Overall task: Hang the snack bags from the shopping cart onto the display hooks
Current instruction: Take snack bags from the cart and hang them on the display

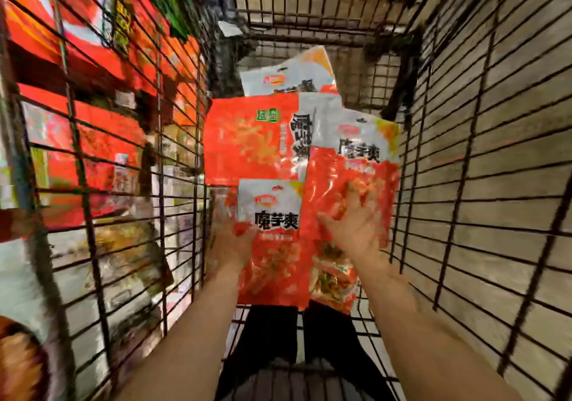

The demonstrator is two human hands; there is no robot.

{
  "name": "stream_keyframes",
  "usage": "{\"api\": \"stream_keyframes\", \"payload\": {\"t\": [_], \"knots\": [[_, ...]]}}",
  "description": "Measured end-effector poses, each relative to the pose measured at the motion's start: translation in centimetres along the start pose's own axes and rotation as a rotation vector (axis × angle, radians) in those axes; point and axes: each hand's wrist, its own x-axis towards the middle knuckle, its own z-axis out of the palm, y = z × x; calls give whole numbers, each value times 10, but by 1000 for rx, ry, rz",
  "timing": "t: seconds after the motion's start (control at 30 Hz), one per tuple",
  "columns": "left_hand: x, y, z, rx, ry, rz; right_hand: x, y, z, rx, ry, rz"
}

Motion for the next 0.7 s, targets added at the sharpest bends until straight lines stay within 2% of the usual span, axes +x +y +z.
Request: {"api": "stream_keyframes", "payload": {"t": [0.07,0.17,0.27,0.4,0.53,0.63,0.7], "knots": [[-8,11,2,-52,57,70,5,1,0,-2,-13,-19],[-8,11,-4,-89,120,53,9,6,0,-54,-13,-28],[-8,19,-20,-118,196,133,10,10,2,-48,-42,-28],[-9,44,-37,-193,174,305,12,15,3,-102,-31,-31],[-18,74,-57,-152,168,483,14,27,2,-136,-90,-59],[-17,88,-57,-194,67,470,12,33,4,-167,-78,-133],[-10,88,-38,-148,19,441,5,35,8,-7,-86,-159]]}}
